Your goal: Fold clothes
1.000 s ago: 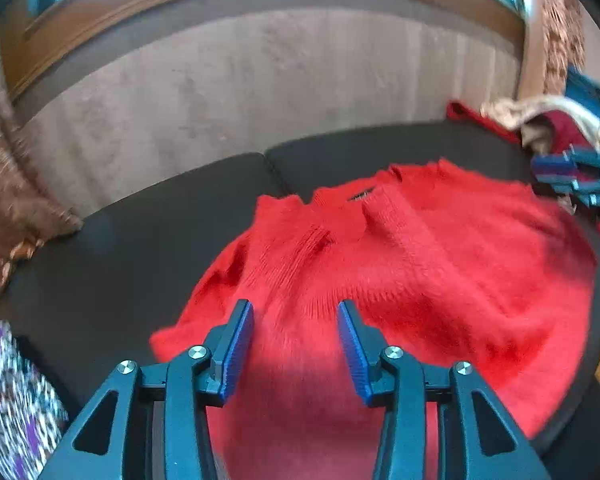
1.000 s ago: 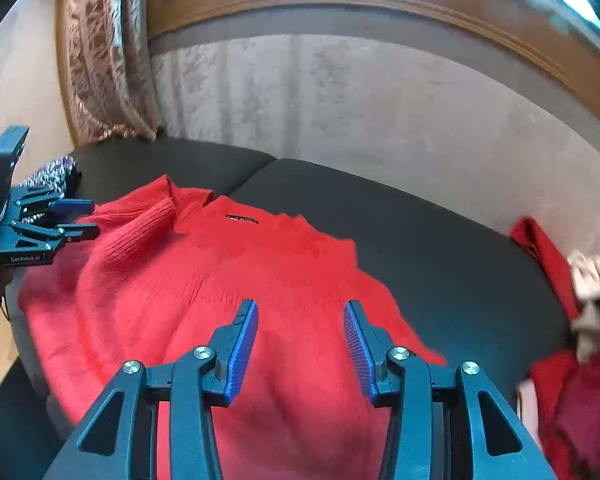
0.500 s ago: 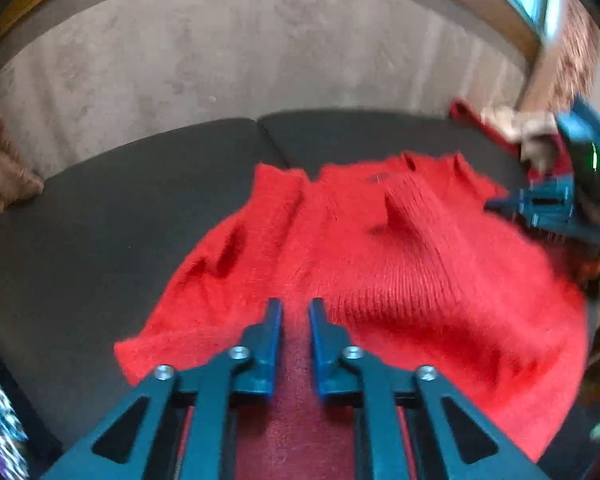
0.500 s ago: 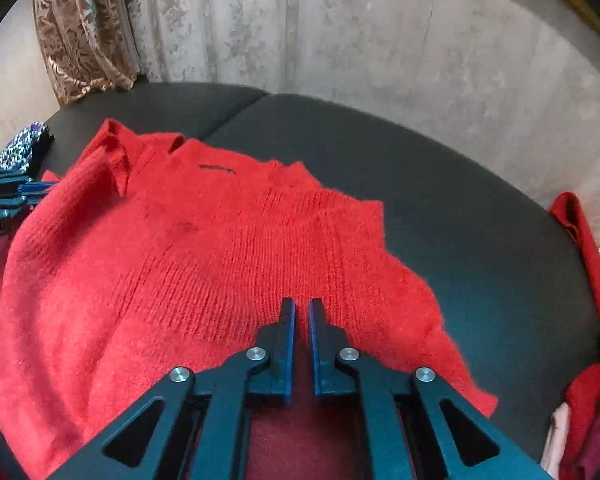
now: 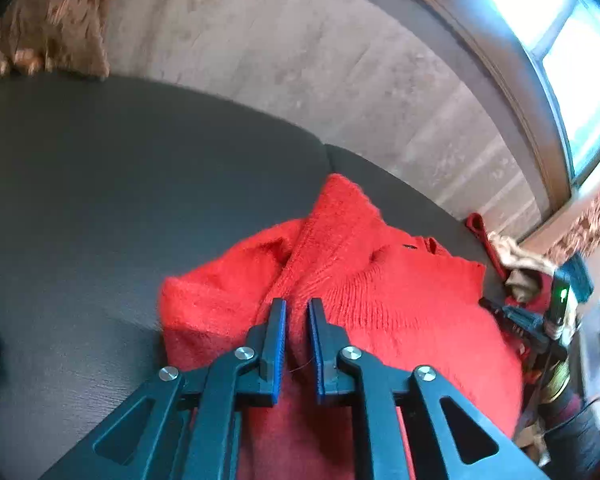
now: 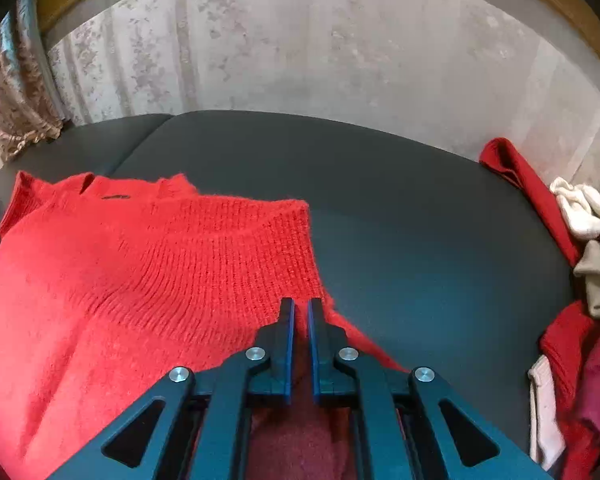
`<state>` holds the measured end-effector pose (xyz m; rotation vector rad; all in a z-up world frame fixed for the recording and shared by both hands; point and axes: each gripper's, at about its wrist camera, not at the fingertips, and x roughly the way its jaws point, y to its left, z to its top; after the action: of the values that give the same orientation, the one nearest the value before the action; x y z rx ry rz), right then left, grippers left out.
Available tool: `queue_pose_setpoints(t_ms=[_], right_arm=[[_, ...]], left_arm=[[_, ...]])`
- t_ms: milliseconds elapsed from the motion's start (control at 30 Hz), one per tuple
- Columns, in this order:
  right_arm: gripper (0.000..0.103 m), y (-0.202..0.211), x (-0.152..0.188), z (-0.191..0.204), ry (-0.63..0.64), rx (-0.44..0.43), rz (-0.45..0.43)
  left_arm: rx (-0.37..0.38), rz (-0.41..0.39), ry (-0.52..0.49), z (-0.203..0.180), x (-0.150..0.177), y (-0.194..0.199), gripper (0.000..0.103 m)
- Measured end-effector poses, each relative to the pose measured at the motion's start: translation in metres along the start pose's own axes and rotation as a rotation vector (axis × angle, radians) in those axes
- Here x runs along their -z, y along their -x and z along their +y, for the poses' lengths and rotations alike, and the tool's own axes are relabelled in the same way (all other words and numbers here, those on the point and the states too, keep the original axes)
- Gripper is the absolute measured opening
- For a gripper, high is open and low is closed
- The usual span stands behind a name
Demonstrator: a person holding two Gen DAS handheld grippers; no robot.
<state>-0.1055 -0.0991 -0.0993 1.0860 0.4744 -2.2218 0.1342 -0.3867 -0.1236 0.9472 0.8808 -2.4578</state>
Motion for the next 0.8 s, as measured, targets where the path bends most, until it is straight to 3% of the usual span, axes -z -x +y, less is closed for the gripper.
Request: queue_pose_setpoints(t_ms=[133,233,367,433,600,700,800], right_arm=[[0.007,0.009,0.006,-0.005,-0.033,-0.024,-0.017],[0.01,0.002,0.005,-0.003,-0.041,-0.041,-0.011],[0.022,-0.006,0.004,0.0,-0.046,-0.057,-0.007],[0.037,-0.01,0.005,0.001,-0.043,-0.05,0.0],[0.046,-0.011,0.008,-0.006,-0.097,-0.06,-0.006],[0.047,-0.012,0.009,-0.007,-0.106,-0.06,-0.013],[0.048,-0.016,0.01,-0.004,-0.104,-0.054,-0.016]], left_arm=[[-0.018,-0.054,-0.096,-0.012,-0.009,0.016,0.023],[-0.071,-0.048,-0.193,-0.022,-0.019,0.016,0.027],[-0.087,0.008,-0.297,-0.039,-0.027,0.004,0.034],[-0.104,0.051,-0.314,-0.044,-0.031,-0.011,0.036],[-0.13,0.097,-0.392,-0.062,-0.029,-0.033,0.036],[-0.178,0.078,-0.471,-0.076,-0.022,-0.038,0.007],[-0.168,0.023,-0.416,-0.073,-0.023,-0.028,0.007]])
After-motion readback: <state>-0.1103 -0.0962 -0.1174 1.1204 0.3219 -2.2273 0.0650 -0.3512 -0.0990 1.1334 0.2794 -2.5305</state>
